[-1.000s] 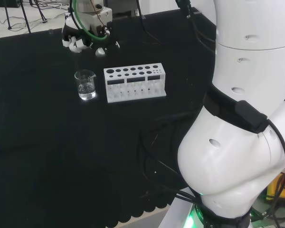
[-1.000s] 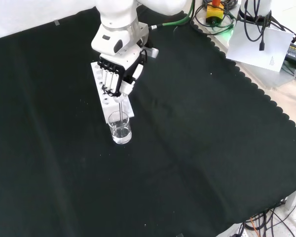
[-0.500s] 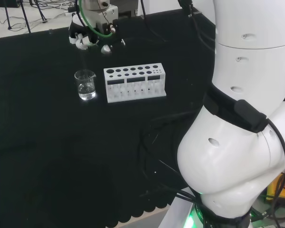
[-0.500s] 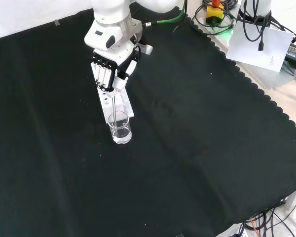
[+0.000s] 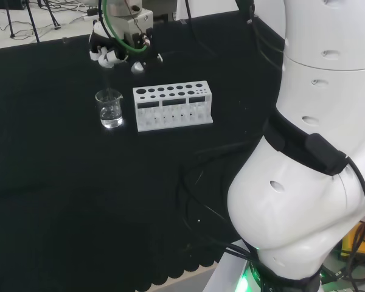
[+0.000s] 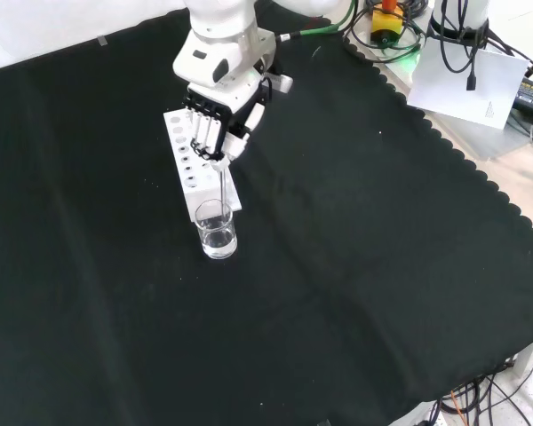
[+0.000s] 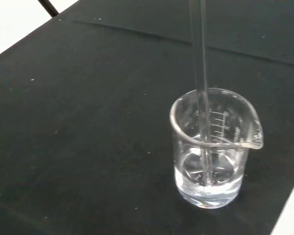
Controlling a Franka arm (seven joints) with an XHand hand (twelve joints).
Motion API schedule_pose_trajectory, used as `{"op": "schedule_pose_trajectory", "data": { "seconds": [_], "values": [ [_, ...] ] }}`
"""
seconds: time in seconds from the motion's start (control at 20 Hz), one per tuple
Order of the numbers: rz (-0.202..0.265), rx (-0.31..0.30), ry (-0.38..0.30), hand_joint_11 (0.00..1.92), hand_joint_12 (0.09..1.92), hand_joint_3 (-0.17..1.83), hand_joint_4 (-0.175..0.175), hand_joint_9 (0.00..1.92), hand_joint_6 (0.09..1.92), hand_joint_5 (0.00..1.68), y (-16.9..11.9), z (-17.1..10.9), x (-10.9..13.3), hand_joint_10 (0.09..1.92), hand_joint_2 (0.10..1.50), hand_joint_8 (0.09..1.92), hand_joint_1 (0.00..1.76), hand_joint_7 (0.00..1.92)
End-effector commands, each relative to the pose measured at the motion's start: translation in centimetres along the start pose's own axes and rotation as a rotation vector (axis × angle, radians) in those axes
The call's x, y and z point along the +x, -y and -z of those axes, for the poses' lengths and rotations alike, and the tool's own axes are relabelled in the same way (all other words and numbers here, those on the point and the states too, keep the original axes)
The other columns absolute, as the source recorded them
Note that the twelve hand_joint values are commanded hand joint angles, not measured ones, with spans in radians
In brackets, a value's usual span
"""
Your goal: Stir in the beaker to the left of the white test tube rack with the glass rod.
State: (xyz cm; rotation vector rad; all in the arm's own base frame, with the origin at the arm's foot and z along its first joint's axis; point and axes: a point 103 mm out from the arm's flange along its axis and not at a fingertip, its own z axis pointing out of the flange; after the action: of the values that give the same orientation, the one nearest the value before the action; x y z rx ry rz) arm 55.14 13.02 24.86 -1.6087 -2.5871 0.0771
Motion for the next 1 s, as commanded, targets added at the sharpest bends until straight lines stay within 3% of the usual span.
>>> {"op": "schedule_pose_trajectory", "data": {
  "seconds": [0.05, 0.5, 0.7, 1.0],
  "values": [
    [0.047, 0.011, -0.006, 1.57, 0.66, 0.0, -0.175, 1.02, 0.77, 0.87, -1.5, -0.5, 2.5, 1.28, 1.13, 1.26, 1.38, 0.84],
    [0.05, 0.0, -0.004, 1.57, 0.66, 0.0, -0.175, 1.02, 0.76, 0.87, -3.2, 0.1, 0.6, 1.28, 1.13, 1.26, 1.38, 0.84],
    [0.027, -0.007, -0.003, 1.57, 0.66, 0.0, -0.175, 1.02, 0.76, 0.88, -2.3, 0.8, -1.7, 1.28, 1.13, 1.26, 1.38, 0.84],
    [0.006, -0.006, 0.002, 1.57, 0.66, 0.0, -0.175, 1.02, 0.76, 0.88, -0.4, 1.0, -2.5, 1.28, 1.13, 1.26, 1.38, 0.84]
  ]
}}
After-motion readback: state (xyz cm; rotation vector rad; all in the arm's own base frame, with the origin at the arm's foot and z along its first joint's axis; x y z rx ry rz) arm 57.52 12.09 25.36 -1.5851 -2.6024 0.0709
